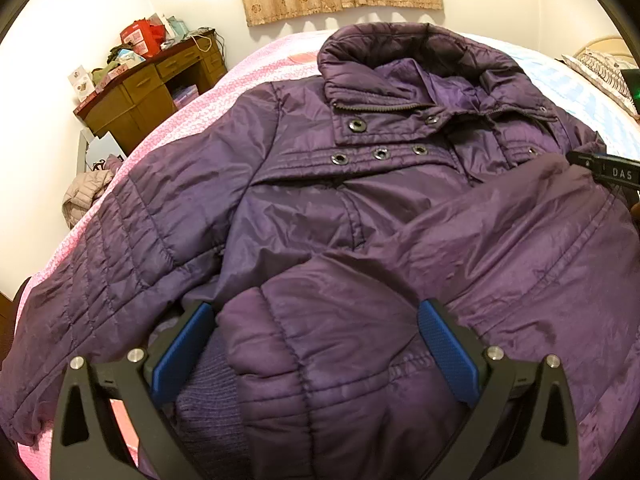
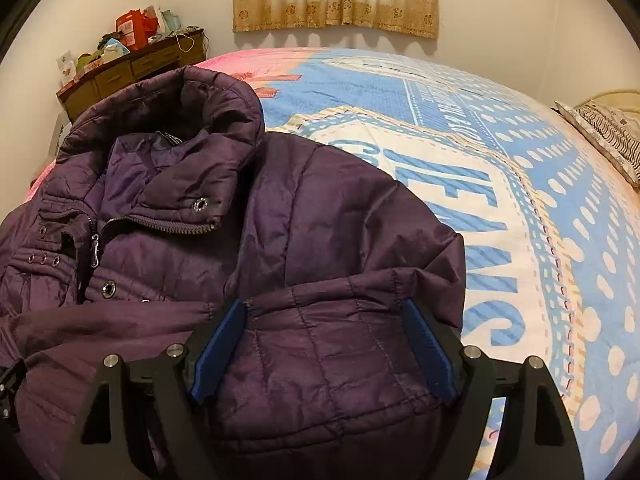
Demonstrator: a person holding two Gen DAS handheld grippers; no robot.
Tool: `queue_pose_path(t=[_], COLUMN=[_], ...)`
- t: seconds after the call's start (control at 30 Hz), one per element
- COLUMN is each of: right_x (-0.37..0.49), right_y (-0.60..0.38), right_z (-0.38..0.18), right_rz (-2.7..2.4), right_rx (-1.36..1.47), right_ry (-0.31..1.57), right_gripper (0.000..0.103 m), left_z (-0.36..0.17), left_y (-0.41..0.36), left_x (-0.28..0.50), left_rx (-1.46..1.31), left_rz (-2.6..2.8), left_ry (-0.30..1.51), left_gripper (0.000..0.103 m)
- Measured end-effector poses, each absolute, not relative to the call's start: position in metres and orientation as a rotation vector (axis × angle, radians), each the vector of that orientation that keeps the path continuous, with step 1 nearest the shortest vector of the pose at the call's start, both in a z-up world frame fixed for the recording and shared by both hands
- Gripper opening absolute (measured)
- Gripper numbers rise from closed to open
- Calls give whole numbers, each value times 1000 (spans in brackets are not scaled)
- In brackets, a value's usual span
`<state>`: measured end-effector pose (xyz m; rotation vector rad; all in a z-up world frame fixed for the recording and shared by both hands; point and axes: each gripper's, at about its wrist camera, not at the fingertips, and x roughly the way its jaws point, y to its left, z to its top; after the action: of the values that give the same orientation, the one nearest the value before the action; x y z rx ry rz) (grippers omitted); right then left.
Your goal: Fold large clothes
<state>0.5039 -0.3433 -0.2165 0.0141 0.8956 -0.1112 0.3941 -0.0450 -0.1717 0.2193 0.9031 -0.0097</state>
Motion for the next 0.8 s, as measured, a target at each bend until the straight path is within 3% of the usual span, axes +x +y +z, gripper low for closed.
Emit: queue_pose_path(t=[0.8], right_x=[501], right_y=[-353], right_z=[-209], right_rz=[-112], right_rx=[56], right_ry=[948], right_gripper=[95], left_z=[-172], left_y=[-43], left_x=[395], left_rx=[191], left_rz=[-21], left_ry=[907], left_gripper=[103])
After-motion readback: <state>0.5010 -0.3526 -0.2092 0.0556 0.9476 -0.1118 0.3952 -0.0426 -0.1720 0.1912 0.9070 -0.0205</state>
